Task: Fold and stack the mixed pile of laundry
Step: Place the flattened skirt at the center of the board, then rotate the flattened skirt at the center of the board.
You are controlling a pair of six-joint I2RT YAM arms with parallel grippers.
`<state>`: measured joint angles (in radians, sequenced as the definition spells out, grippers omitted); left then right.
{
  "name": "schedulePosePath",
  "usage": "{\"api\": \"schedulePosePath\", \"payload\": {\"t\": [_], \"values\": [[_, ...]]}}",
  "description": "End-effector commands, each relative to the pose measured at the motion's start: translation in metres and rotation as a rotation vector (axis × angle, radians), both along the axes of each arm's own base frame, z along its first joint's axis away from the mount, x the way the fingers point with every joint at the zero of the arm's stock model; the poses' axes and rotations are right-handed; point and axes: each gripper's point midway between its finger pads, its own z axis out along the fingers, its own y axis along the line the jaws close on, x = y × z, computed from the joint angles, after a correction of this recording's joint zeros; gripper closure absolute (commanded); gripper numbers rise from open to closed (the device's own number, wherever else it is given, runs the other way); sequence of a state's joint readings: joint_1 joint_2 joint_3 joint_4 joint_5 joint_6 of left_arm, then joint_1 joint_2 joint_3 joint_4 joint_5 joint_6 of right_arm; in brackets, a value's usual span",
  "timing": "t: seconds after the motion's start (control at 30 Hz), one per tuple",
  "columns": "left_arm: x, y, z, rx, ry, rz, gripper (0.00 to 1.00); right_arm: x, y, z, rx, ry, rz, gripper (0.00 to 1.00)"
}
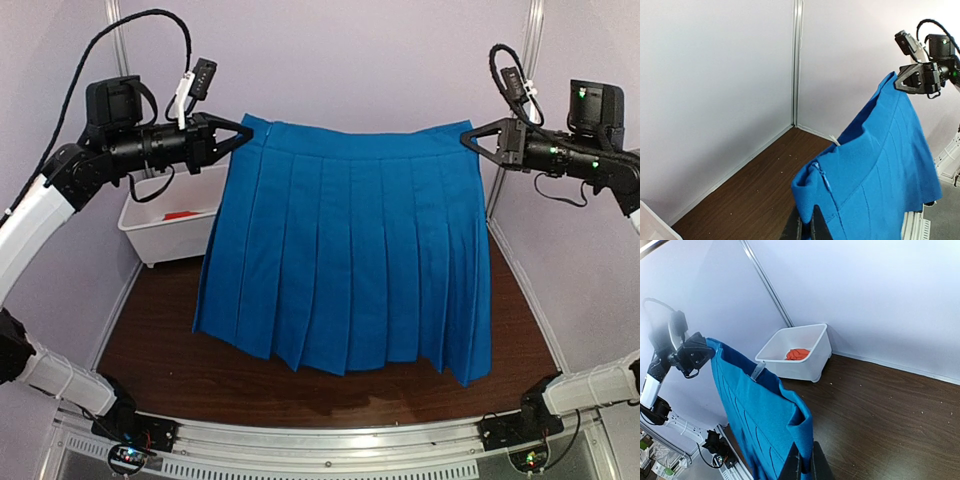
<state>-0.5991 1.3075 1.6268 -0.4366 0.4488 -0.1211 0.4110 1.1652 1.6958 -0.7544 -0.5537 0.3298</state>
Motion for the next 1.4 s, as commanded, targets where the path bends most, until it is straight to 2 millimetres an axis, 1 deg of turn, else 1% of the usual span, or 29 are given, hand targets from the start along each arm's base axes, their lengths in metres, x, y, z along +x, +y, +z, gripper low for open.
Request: {"api": "schedulePosePath", "payload": {"t": [0.0,0.07,0.13,0.17,0.2,0.23,0.27,0.3,0.33,0.37,0.43,0.47,0.5,0.57,0.6,0.63,0.67,0.77,0.83,0.9,0.93,1.0,1.07,1.1,1.17,1.23,1.27,1.33,1.37], "values": [[0.059,-0.021,-0.051,0.087,0.113,0.080,1.00,0.047,-0.007,-0.061,-0.104,0.175,-0.135,1.00],[0.090,-0.032,-0.086,0.140,0.171,0.119,1.00,0.072,-0.015,-0.104,-0.146,0.277,-0.179,1.00],[0.123,-0.039,-0.124,0.180,0.237,0.154,1.00,0.095,-0.035,-0.153,-0.190,0.377,-0.264,1.00],[0.142,-0.040,-0.145,0.200,0.282,0.191,0.88,0.105,-0.053,-0.179,-0.218,0.435,-0.332,0.79],[0.161,-0.038,-0.162,0.222,0.316,0.240,0.72,0.114,-0.067,-0.209,-0.240,0.510,-0.373,0.60],[0.175,-0.038,-0.182,0.250,0.354,0.262,0.60,0.120,-0.080,-0.228,-0.245,0.565,-0.406,0.48],[0.189,-0.034,-0.195,0.278,0.382,0.302,0.51,0.126,-0.088,-0.240,-0.246,0.596,-0.426,0.39],[0.200,-0.031,-0.206,0.302,0.408,0.339,0.47,0.133,-0.089,-0.244,-0.241,0.594,-0.422,0.33],[0.205,-0.031,-0.209,0.314,0.424,0.346,0.43,0.140,-0.083,-0.243,-0.228,0.579,-0.388,0.31],[0.207,-0.031,-0.208,0.322,0.428,0.348,0.42,0.146,-0.076,-0.242,-0.214,0.565,-0.352,0.30],[0.203,-0.030,-0.209,0.331,0.441,0.347,0.40,0.158,-0.061,-0.243,-0.185,0.554,-0.270,0.31],[0.197,-0.030,-0.212,0.336,0.454,0.334,0.40,0.162,-0.053,-0.246,-0.178,0.554,-0.228,0.34],[0.187,-0.032,-0.220,0.348,0.479,0.318,0.40,0.165,-0.045,-0.251,-0.174,0.562,-0.183,0.38],[0.159,-0.039,-0.242,0.395,0.524,0.267,0.41,0.170,-0.027,-0.263,-0.179,0.571,-0.099,0.47],[0.144,-0.039,-0.258,0.434,0.546,0.260,0.42,0.170,-0.019,-0.272,-0.191,0.584,-0.066,0.51],[0.128,-0.040,-0.267,0.456,0.563,0.252,0.42,0.171,-0.011,-0.282,-0.204,0.600,-0.032,0.53],[0.109,-0.038,-0.292,0.489,0.618,0.235,0.43,0.171,-0.002,-0.293,-0.211,0.623,0.006,0.56],[0.064,-0.048,-0.333,0.514,0.722,0.178,0.48,0.169,0.016,-0.328,-0.245,0.691,0.073,0.61],[0.041,-0.053,-0.357,0.558,0.764,0.151,0.49,0.169,0.021,-0.354,-0.276,0.740,0.088,0.63],[0.028,-0.051,-0.382,0.586,0.835,0.155,0.51,0.168,0.018,-0.377,-0.303,0.787,0.078,0.66],[0.025,-0.049,-0.392,0.597,0.857,0.163,0.53,0.167,0.014,-0.387,-0.322,0.804,0.069,0.67],[0.027,-0.042,-0.404,0.620,0.867,0.201,0.55,0.161,0.005,-0.408,-0.371,0.842,0.045,0.69],[0.031,-0.041,-0.416,0.647,0.870,0.216,0.55,0.150,-0.004,-0.427,-0.420,0.883,0.025,0.71],[0.034,-0.041,-0.423,0.666,0.874,0.222,0.56,0.144,-0.008,-0.435,-0.437,0.906,0.017,0.71],[0.045,-0.040,-0.438,0.698,0.887,0.233,0.57,0.120,-0.015,-0.451,-0.450,0.970,0.012,0.71],[0.063,-0.037,-0.451,0.720,0.888,0.258,0.58,0.098,-0.017,-0.454,-0.434,1.006,0.003,0.71],[0.074,-0.034,-0.464,0.734,0.895,0.275,0.59,0.085,-0.016,-0.455,-0.427,1.017,0.005,0.71],[0.106,-0.026,-0.476,0.731,0.901,0.330,0.59,0.057,-0.011,-0.454,-0.426,1.039,0.019,0.71],[0.125,-0.024,-0.479,0.718,0.896,0.354,0.59,0.043,-0.003,-0.450,-0.415,1.042,0.042,0.70]]}}
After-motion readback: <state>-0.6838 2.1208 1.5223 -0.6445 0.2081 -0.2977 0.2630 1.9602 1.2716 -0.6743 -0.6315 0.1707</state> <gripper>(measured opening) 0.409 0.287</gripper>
